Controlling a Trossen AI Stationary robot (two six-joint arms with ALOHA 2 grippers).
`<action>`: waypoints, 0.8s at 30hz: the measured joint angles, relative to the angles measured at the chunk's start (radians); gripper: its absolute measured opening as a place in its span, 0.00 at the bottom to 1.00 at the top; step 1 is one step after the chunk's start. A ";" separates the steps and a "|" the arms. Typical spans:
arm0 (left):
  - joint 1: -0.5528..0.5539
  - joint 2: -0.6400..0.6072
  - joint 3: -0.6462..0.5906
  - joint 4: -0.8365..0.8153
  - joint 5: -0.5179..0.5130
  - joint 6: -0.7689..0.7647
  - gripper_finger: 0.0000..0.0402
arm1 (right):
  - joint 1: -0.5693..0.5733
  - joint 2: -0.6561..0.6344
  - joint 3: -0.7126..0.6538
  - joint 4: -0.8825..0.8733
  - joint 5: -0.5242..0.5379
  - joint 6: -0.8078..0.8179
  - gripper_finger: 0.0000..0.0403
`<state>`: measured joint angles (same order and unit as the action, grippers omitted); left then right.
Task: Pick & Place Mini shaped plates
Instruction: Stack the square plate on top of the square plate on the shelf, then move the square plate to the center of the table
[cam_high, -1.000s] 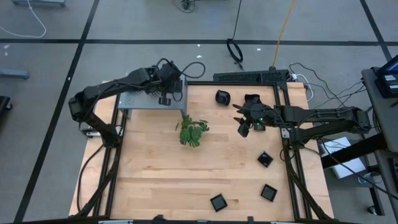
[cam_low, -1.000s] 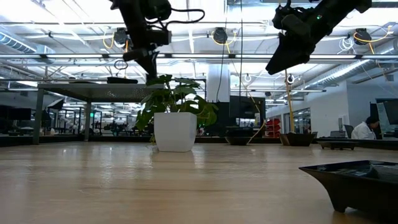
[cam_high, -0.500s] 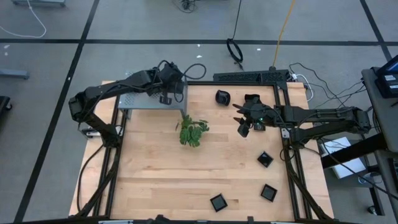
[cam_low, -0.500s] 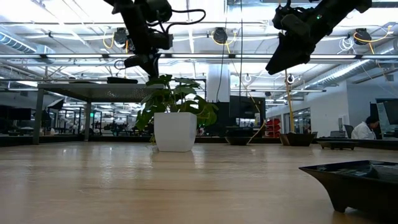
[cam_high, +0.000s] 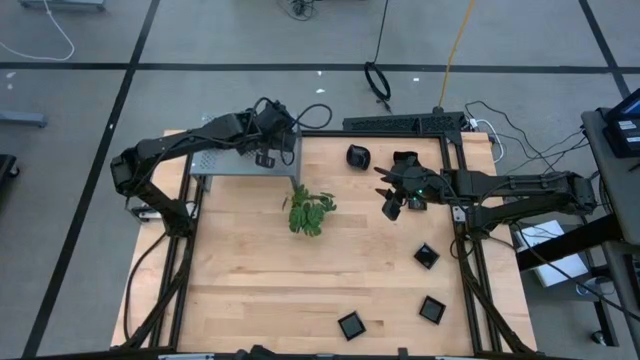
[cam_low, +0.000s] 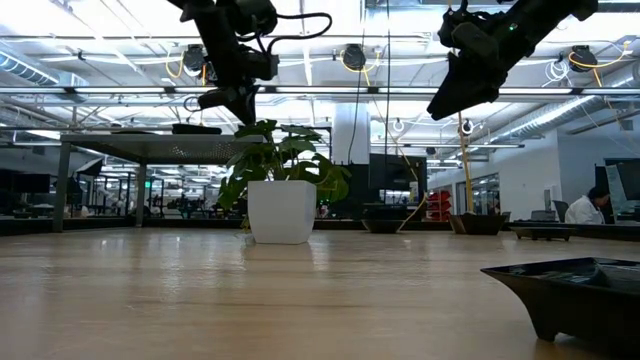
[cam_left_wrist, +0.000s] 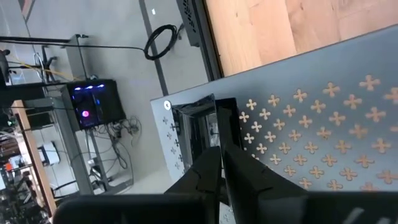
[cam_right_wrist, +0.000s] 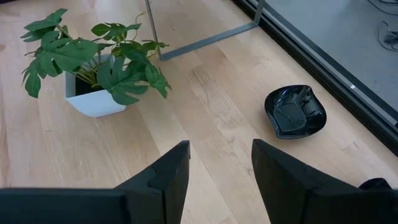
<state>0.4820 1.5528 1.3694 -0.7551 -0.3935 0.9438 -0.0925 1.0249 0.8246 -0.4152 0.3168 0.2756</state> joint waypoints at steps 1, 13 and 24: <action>0.000 0.000 0.000 0.000 0.000 -0.004 0.07 | 0.000 0.000 0.000 0.000 0.000 0.000 0.41; 0.000 0.000 0.000 0.002 -0.126 -0.120 0.21 | 0.000 0.000 0.000 0.000 0.000 0.000 0.41; -0.058 -0.001 0.000 0.008 -0.194 -0.140 0.38 | 0.000 0.000 0.000 0.000 0.000 0.000 0.41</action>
<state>0.4235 1.5520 1.3694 -0.7473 -0.5874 0.8039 -0.0925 1.0248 0.8246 -0.4152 0.3166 0.2760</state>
